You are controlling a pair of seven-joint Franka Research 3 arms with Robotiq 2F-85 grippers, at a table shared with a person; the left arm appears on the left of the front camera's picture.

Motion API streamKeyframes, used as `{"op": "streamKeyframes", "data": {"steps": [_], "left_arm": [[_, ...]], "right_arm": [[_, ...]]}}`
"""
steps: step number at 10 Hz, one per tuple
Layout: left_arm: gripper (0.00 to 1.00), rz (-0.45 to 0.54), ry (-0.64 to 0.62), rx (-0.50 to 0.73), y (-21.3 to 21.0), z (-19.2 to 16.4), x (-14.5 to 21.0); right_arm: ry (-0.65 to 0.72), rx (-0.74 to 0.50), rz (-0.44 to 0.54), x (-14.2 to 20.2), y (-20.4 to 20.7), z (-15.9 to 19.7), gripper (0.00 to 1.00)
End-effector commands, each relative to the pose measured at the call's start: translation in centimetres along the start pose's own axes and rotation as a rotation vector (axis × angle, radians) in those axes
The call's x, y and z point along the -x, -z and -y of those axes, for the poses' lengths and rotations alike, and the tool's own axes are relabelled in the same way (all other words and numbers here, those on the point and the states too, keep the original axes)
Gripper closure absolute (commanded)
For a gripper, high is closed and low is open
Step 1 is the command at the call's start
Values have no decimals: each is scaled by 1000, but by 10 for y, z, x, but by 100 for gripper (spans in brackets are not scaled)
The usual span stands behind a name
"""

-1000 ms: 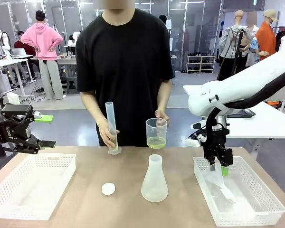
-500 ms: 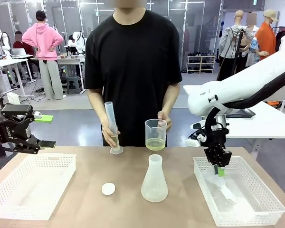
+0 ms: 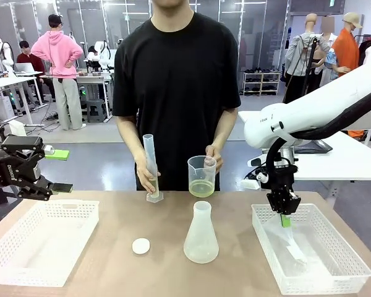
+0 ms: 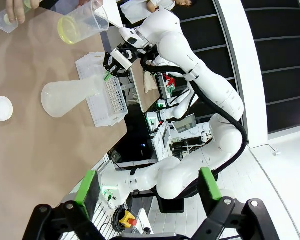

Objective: Prepare the solutions needed for the experiment.
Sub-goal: Pick up the Plastic Funnel and insert it into the Big flask.

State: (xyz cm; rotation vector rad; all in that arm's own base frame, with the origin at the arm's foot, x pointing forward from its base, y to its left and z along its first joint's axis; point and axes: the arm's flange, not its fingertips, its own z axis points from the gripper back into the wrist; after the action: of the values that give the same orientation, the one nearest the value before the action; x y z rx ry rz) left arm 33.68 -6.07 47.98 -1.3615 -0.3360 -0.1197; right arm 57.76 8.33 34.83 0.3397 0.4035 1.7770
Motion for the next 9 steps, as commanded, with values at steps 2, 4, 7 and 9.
{"op": "streamKeyframes", "data": {"steps": [2, 4, 7, 9], "left_arm": [[0, 9, -3, 24, 3, 1, -2], [0, 9, -3, 24, 3, 1, -2], [0, 9, -3, 24, 3, 1, -2], [0, 9, -3, 24, 3, 1, -2]], "right_arm": [[120, 204, 44, -7, -27, -43, 100], [198, 394, 24, -10, -63, -96, 100], [287, 698, -11, -17, -108, -171, 100], [349, 904, -12, -26, -124, -215, 100]]}}
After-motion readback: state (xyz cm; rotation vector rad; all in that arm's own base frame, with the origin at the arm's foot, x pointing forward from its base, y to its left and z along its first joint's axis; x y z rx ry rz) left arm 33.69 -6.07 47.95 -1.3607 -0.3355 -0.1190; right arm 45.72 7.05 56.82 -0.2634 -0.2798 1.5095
